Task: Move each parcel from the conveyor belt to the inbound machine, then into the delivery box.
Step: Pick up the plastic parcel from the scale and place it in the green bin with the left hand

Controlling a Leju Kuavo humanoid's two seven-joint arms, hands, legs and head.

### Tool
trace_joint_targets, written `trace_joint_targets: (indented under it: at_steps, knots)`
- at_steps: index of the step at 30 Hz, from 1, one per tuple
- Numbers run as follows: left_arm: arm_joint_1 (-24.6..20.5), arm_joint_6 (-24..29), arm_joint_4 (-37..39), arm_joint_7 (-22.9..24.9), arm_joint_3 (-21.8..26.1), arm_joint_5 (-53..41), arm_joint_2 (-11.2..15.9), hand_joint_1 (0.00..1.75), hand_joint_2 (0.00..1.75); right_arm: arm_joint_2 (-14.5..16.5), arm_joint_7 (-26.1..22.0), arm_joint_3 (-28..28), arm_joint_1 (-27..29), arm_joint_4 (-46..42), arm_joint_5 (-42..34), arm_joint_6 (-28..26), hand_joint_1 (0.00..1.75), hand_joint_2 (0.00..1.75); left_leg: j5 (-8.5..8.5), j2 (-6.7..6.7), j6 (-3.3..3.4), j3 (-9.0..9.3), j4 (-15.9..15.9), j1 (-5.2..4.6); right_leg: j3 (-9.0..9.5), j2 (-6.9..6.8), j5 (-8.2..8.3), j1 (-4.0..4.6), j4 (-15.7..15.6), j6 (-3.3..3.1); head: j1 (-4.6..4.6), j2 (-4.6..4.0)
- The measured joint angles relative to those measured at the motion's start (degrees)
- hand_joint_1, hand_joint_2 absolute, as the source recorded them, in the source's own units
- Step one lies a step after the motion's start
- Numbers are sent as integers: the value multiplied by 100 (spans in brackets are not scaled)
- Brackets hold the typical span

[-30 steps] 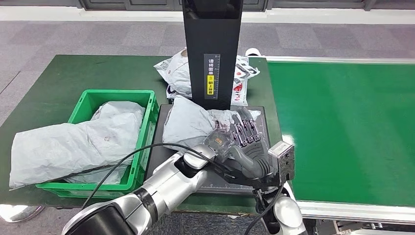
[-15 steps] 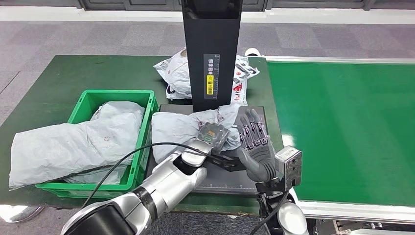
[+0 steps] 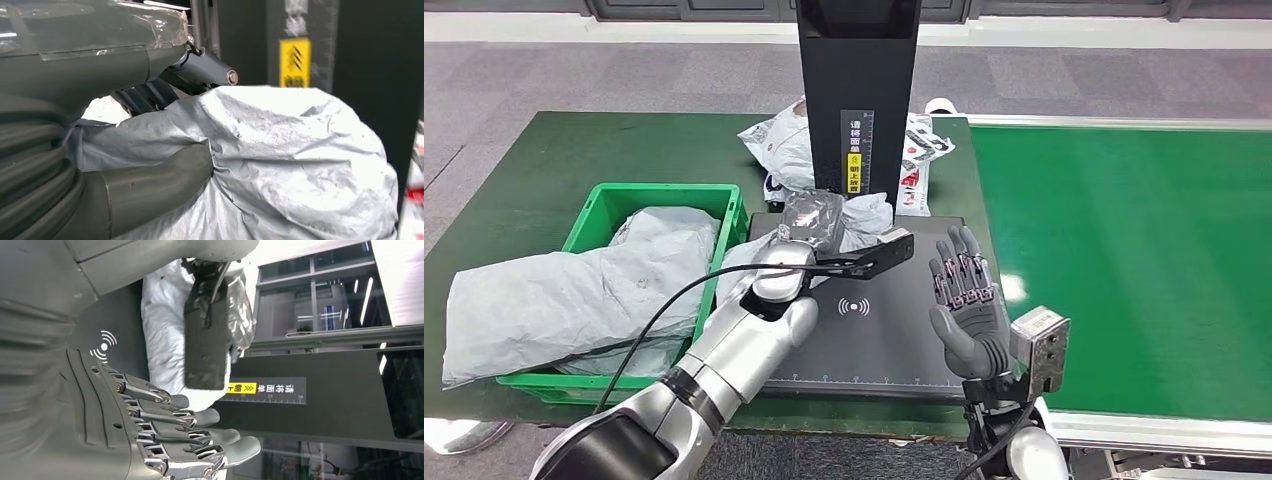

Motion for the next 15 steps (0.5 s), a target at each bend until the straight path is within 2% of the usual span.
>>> trace_joint_targets:
  at_steps: [10,15]
  knots:
    - [391,521,-1903,131,850,39,415,175,175,50,42,-215,122,-138,164,-49,0,175,0,5,-1,-3,-2,2,-9,5,-2,2,2,-3,-2,0]
    - [556,550,-2450,140,1083,-6,528,175,175,66,39,-250,140,-139,187,-70,0,175,0,5,-1,-5,-2,1,-9,4,-3,1,1,-4,-2,0]
